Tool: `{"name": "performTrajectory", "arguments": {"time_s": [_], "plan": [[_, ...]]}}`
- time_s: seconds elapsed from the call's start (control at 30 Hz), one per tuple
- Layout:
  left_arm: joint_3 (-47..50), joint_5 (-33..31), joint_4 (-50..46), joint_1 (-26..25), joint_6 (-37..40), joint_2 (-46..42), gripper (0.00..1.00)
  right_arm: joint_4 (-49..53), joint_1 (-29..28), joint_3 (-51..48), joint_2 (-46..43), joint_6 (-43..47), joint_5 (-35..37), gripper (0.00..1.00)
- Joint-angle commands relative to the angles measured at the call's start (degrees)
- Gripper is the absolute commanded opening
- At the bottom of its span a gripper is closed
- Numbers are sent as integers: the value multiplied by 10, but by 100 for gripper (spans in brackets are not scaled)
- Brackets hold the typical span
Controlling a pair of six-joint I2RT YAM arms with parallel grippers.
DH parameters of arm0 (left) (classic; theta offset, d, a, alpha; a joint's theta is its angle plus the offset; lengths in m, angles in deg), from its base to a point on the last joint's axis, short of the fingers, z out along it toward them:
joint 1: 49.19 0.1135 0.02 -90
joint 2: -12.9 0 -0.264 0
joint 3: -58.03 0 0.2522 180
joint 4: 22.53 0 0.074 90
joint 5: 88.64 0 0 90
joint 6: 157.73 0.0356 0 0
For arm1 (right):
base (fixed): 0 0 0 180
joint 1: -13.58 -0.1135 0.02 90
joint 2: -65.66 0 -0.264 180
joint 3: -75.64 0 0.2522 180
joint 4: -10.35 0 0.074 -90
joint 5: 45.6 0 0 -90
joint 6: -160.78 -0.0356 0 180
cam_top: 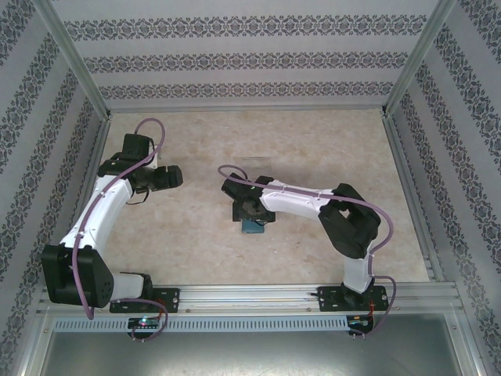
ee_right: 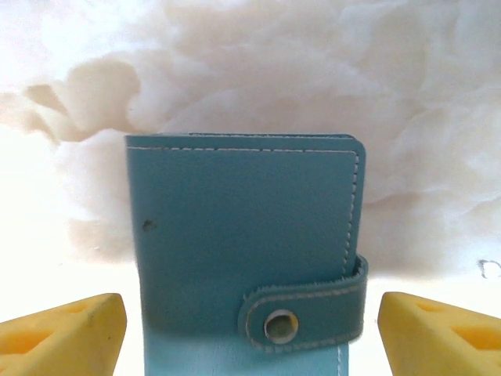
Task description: Take the credit cards out of the card holder
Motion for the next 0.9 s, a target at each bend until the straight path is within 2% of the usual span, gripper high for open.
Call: {"name": "performTrajectory", "arguments": {"time_s": [0.0, 0.17, 0.43, 0.6, 0.73, 0.87], "plan": [[7, 44, 8, -19, -33, 12, 84, 13, 11, -16, -59, 17, 0, 83], [46, 115, 91, -65, -100, 33, 77, 13, 27, -42, -100, 49, -40, 79], [82, 224, 258, -163, -218, 122, 36, -22, 57, -101, -137, 63, -101, 66], [88, 245, 325, -204, -260, 160, 21, -56, 74, -129, -143, 55, -138, 59], [80, 262, 336, -224, -272, 203, 11, -80, 89, -143, -137, 45, -165, 51], [84, 284, 376, -240, -295, 234, 5, -85, 96, -138, -127, 47, -174, 47]]}}
